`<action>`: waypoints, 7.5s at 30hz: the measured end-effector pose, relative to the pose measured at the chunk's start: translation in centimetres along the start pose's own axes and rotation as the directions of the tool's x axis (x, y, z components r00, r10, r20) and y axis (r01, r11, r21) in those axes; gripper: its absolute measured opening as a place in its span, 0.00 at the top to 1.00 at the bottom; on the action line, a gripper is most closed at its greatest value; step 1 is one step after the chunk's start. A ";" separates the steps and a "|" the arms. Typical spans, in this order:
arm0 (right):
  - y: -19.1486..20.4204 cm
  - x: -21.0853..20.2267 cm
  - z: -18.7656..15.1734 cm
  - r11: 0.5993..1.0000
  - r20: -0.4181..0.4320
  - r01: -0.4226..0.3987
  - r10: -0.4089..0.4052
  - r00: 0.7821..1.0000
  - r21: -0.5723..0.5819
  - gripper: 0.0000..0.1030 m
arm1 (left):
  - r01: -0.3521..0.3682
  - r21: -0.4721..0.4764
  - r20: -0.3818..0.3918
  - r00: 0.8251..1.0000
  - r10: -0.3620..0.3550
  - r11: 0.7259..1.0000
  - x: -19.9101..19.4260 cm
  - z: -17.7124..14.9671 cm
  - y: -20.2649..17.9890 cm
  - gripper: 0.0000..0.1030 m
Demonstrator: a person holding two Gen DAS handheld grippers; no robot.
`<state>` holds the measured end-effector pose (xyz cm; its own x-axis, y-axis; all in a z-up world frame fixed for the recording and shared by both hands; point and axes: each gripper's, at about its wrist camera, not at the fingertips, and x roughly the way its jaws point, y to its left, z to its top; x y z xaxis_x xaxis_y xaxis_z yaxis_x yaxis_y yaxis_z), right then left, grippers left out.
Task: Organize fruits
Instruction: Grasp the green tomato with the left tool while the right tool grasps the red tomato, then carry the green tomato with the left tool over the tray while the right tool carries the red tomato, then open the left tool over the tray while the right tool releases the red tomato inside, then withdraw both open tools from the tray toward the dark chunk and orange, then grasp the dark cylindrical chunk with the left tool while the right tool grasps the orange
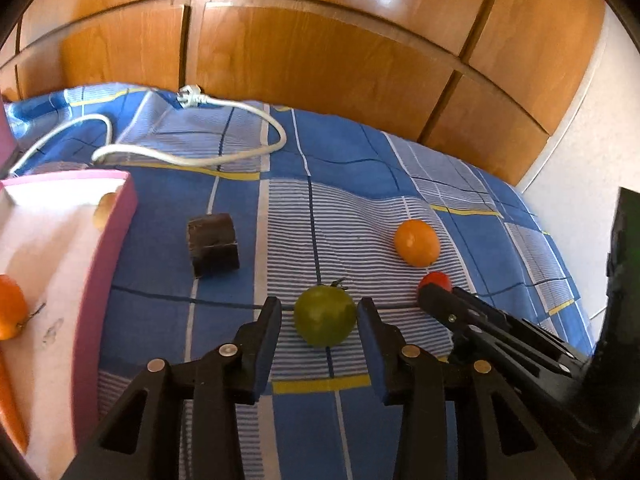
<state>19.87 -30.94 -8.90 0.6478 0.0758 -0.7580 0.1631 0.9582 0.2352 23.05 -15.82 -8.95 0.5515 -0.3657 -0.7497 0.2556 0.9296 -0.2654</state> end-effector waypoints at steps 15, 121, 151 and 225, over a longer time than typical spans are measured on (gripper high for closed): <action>-0.2 -1.1 -1.0 1.000 -0.026 -0.010 0.009 1.000 -0.024 0.75 | -0.059 0.032 -0.008 0.998 0.059 0.998 -2.3 -3.2 0.5 0.68; 23.6 -6.7 -7.2 0.861 -0.084 -0.270 0.260 0.962 -0.432 0.77 | -0.320 -0.270 0.204 0.903 0.378 0.908 -19.9 -6.7 17.1 0.68; 22.8 -7.7 -7.9 0.877 -0.059 -0.259 0.258 0.964 -0.404 0.75 | -0.320 -0.266 0.219 0.899 0.380 0.909 -20.6 -7.0 15.9 0.64; 4.1 -7.9 -5.5 1.000 0.037 0.000 0.001 0.999 -0.028 0.74 | -0.201 0.037 0.119 0.973 0.196 0.979 -12.4 -5.4 3.1 0.64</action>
<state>11.39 -26.08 -5.29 0.6747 0.0665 -0.7351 0.1422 0.9655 0.2179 12.69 -8.16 -3.71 0.6812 -0.1794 -0.7098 0.1684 0.9819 -0.0865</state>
